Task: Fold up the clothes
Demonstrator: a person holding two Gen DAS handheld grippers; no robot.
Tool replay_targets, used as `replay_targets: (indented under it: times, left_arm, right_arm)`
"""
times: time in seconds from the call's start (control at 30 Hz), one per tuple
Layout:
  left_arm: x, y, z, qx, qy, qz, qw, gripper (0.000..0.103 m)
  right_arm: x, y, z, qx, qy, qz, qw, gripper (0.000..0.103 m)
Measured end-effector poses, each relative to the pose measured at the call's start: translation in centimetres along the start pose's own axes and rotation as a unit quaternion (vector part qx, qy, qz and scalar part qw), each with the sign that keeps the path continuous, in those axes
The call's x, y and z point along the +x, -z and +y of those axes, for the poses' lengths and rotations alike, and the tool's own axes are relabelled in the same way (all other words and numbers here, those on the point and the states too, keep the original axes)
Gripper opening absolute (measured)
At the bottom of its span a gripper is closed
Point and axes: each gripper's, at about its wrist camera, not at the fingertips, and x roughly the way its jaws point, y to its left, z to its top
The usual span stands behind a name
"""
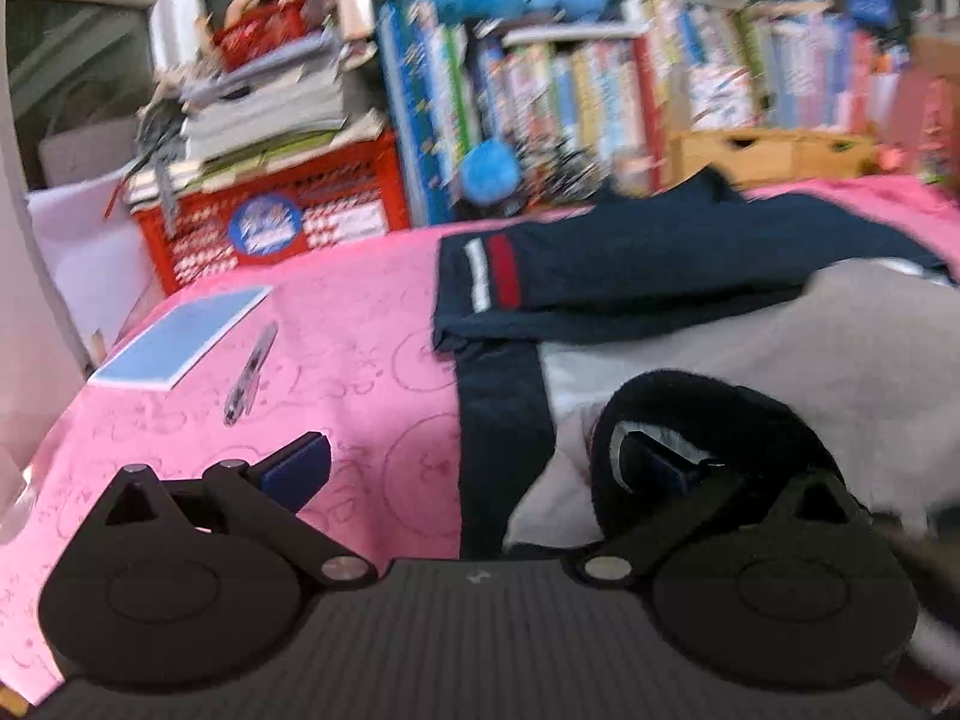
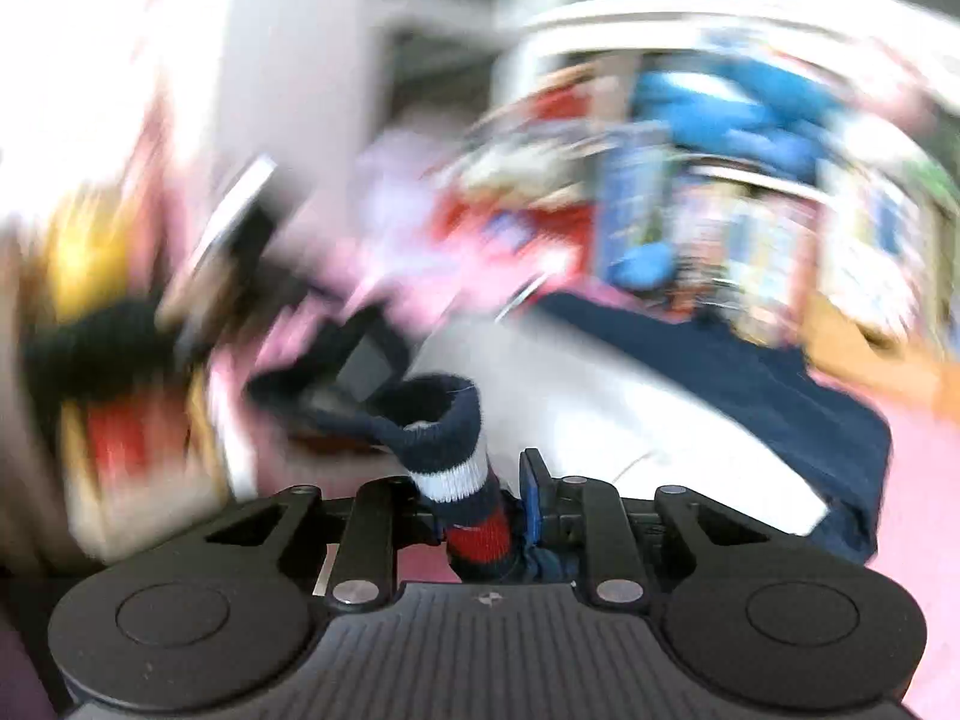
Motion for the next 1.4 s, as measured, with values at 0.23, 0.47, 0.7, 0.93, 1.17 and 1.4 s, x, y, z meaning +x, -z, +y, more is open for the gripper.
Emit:
replay_targets:
  times: [0.23,0.47,0.7,0.93,1.17,1.4]
  left_arm:
    - [-6.8,0.2,1.6,0.038,0.125,-0.06,0.9895,0.103]
    - [-8.4,0.7,-0.3,0.027,0.151,-0.07,0.9857,0.103]
    - [-2.1,-0.1,-1.7,-0.053,0.046,0.058,0.9958,0.1]
    - [-5.0,2.3,-1.6,-0.057,-0.006,0.08,0.9951,0.092]
    - [-10.7,4.7,-3.0,-0.058,-0.071,0.075,0.9929,0.092]
    - [-12.5,7.8,-4.9,-0.05,-0.033,0.123,0.9906,0.093]
  right_arm:
    - [-0.5,-2.2,-4.5,0.138,0.011,-0.063,0.988,0.024]
    - [-3.2,0.9,-3.7,0.139,0.021,-0.051,0.989,0.024]
    - [-4.5,4.8,-1.6,0.153,0.036,-0.035,0.987,0.024]
    - [-6.4,8.7,0.0,0.178,0.06,-0.007,0.982,0.024]
    - [-7.8,11.4,2.1,0.189,0.059,0.002,0.98,0.024]
    - [-10.3,13.2,3.9,0.157,0.079,0.014,0.984,0.023]
